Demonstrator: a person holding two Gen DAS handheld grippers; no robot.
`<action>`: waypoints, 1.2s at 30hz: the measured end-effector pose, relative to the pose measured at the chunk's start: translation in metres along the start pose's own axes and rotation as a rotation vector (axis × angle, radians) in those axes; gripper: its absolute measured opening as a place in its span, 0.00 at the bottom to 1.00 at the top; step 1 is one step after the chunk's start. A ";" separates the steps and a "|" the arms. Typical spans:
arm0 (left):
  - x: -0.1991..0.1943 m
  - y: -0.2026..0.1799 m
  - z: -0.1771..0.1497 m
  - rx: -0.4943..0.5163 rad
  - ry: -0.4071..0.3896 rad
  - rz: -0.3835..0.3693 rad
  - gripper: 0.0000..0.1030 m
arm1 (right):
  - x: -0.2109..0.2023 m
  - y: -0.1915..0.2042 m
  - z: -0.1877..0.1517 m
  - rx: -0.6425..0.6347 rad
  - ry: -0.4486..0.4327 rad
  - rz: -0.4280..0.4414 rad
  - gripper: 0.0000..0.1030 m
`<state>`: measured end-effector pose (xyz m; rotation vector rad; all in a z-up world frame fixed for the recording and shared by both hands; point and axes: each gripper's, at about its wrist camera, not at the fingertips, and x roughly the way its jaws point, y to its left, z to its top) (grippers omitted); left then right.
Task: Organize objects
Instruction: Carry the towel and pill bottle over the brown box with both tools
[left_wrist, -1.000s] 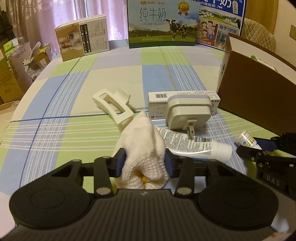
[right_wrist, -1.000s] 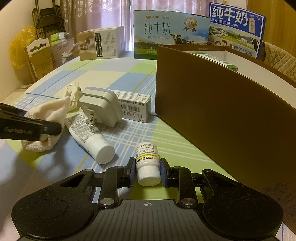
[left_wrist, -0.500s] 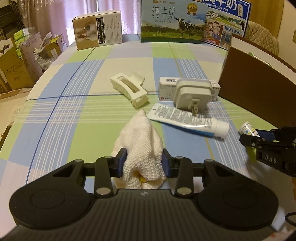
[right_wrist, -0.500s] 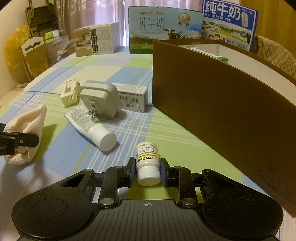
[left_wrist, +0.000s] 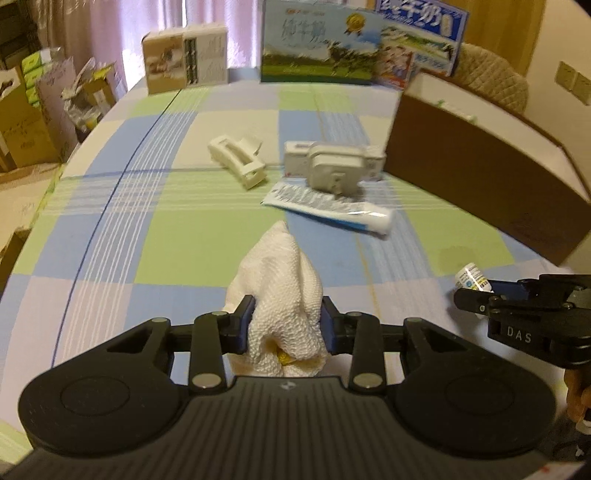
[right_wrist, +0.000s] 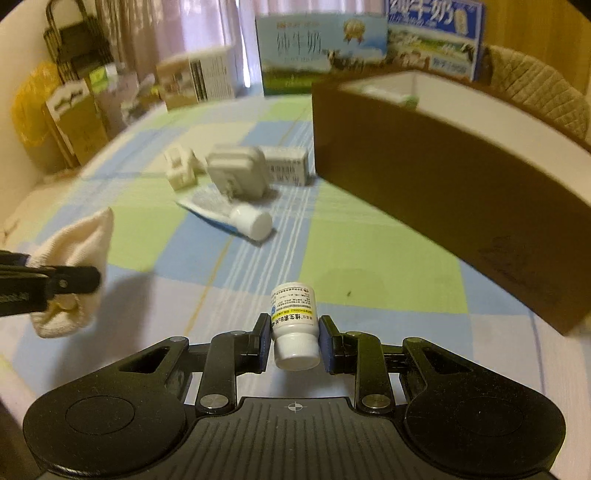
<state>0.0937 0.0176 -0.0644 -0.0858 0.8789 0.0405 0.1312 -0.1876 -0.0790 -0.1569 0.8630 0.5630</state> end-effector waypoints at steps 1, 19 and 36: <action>-0.008 -0.004 0.000 0.010 -0.013 -0.004 0.31 | -0.012 0.000 -0.002 0.017 -0.017 0.004 0.23; -0.099 -0.073 0.019 0.116 -0.175 -0.178 0.31 | -0.133 -0.016 -0.008 0.143 -0.174 0.001 0.23; -0.047 -0.161 0.136 0.268 -0.174 -0.333 0.31 | -0.145 -0.126 0.095 0.267 -0.243 -0.072 0.23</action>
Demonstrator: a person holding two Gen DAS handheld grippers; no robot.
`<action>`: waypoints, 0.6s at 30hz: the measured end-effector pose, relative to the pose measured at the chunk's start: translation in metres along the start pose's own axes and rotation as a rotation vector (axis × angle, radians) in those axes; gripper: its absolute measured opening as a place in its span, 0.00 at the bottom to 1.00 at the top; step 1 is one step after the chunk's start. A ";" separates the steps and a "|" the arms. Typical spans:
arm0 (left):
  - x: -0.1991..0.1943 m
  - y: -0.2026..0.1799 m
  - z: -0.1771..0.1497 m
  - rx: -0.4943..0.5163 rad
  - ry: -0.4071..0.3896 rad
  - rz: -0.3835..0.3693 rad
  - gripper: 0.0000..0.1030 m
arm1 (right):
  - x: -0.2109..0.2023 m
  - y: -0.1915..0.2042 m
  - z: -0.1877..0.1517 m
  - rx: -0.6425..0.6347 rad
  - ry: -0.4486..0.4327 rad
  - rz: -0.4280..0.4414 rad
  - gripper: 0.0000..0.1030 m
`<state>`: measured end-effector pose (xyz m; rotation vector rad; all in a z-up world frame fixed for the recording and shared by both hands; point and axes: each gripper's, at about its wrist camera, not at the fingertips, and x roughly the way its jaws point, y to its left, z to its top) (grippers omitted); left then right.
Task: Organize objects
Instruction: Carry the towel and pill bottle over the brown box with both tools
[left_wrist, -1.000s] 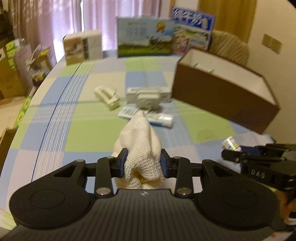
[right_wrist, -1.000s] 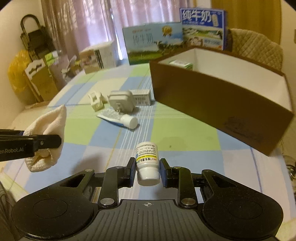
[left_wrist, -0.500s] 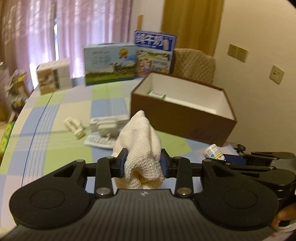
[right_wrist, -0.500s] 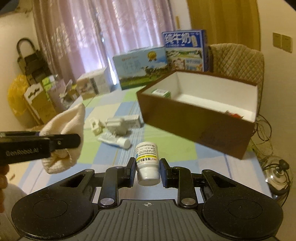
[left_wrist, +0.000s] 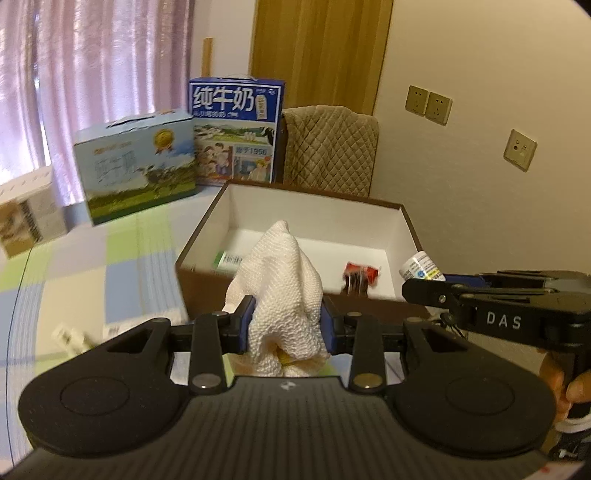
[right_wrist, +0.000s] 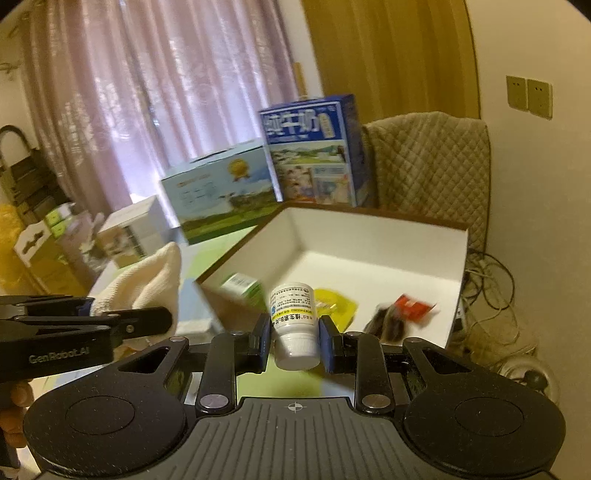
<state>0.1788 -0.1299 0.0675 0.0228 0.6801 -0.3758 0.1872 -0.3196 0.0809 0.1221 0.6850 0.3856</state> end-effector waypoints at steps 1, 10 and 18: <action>0.008 0.001 0.008 0.005 0.003 -0.006 0.31 | 0.009 -0.006 0.009 0.007 0.008 0.002 0.23; 0.113 -0.002 0.070 0.094 0.091 -0.036 0.31 | 0.094 -0.058 0.055 0.082 0.121 -0.022 0.23; 0.191 -0.001 0.086 0.189 0.184 -0.034 0.31 | 0.157 -0.091 0.072 0.172 0.235 -0.051 0.23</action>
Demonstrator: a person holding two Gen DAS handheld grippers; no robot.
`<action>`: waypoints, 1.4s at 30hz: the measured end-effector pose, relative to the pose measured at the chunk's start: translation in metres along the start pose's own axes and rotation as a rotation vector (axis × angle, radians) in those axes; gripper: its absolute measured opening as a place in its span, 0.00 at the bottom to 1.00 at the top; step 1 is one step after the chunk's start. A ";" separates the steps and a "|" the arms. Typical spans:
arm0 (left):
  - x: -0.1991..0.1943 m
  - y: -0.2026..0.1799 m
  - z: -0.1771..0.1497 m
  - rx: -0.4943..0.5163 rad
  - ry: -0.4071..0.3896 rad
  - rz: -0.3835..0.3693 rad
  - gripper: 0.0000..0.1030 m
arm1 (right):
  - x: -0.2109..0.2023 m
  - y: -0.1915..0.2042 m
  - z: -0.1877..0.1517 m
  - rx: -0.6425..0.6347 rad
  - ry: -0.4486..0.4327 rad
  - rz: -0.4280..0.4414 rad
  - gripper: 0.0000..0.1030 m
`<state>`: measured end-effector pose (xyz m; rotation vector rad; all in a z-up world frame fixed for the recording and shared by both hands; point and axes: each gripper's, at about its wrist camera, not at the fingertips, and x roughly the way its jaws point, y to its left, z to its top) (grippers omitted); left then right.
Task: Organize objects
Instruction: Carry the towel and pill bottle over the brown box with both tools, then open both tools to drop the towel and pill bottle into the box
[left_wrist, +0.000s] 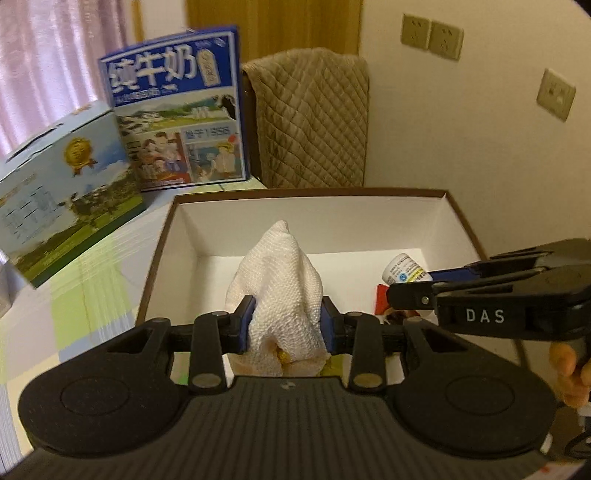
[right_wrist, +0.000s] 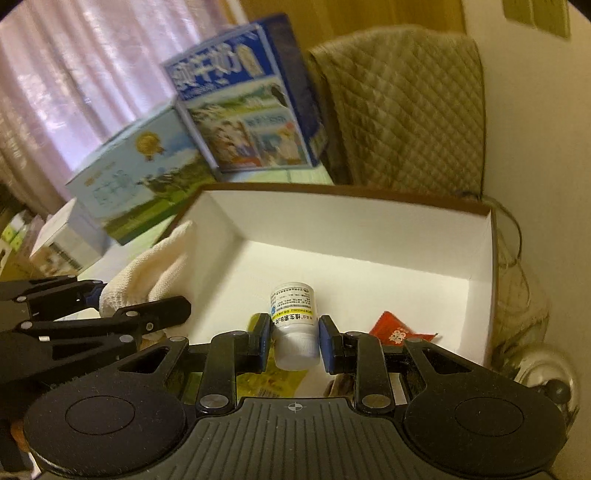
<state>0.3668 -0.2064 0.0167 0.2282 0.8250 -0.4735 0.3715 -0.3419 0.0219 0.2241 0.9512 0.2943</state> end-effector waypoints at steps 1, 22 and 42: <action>0.007 0.000 0.002 0.011 0.005 0.004 0.31 | 0.007 -0.005 0.003 0.023 0.015 0.001 0.23; 0.087 0.020 0.013 0.035 0.061 0.032 0.41 | 0.055 -0.030 0.032 0.123 -0.010 -0.062 0.23; 0.039 0.028 0.010 0.017 0.023 0.095 0.86 | 0.003 -0.029 0.021 0.094 -0.105 -0.019 0.53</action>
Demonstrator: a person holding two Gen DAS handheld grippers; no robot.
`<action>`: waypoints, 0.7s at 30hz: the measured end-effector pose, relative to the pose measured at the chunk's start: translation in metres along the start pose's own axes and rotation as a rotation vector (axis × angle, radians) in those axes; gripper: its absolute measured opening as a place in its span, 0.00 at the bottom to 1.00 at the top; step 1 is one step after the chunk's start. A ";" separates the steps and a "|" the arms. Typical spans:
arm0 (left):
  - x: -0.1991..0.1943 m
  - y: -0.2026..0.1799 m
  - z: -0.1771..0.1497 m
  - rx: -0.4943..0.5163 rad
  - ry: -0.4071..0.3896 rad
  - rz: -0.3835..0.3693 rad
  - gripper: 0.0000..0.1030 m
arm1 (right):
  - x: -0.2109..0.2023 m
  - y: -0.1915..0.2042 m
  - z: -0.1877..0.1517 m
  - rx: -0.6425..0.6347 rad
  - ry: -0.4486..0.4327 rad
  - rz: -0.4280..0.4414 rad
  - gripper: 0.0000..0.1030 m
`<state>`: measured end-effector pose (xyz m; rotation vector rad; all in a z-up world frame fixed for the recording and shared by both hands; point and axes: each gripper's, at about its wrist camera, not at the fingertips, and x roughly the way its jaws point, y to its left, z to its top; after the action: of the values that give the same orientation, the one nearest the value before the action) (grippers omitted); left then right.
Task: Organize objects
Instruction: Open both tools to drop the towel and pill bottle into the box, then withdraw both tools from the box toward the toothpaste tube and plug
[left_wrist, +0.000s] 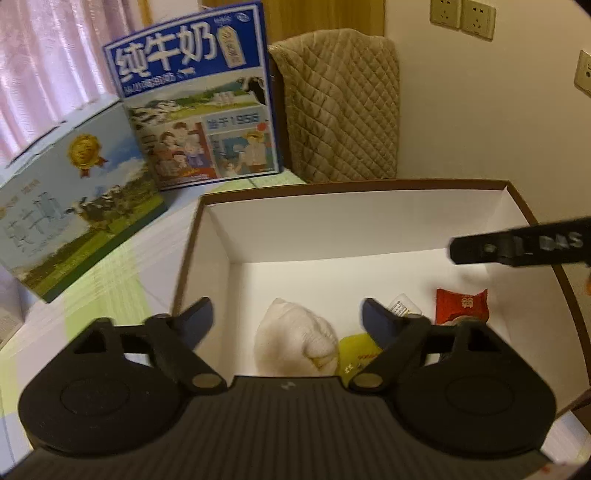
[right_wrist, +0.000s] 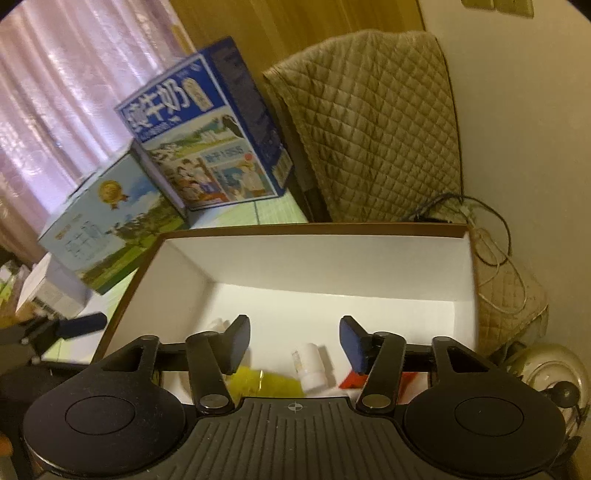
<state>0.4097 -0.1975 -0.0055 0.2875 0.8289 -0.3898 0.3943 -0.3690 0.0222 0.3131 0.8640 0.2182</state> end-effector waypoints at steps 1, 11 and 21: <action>-0.007 0.002 -0.002 -0.004 -0.013 -0.007 0.87 | -0.007 0.000 -0.005 -0.007 -0.011 0.003 0.54; -0.082 0.010 -0.031 -0.060 -0.098 -0.034 0.99 | -0.076 0.031 -0.059 -0.095 -0.091 -0.025 0.71; -0.164 0.012 -0.064 -0.113 -0.166 -0.014 0.99 | -0.130 0.068 -0.111 -0.142 -0.139 -0.066 0.75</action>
<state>0.2725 -0.1248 0.0791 0.1424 0.6870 -0.3731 0.2218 -0.3260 0.0715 0.1642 0.7165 0.1928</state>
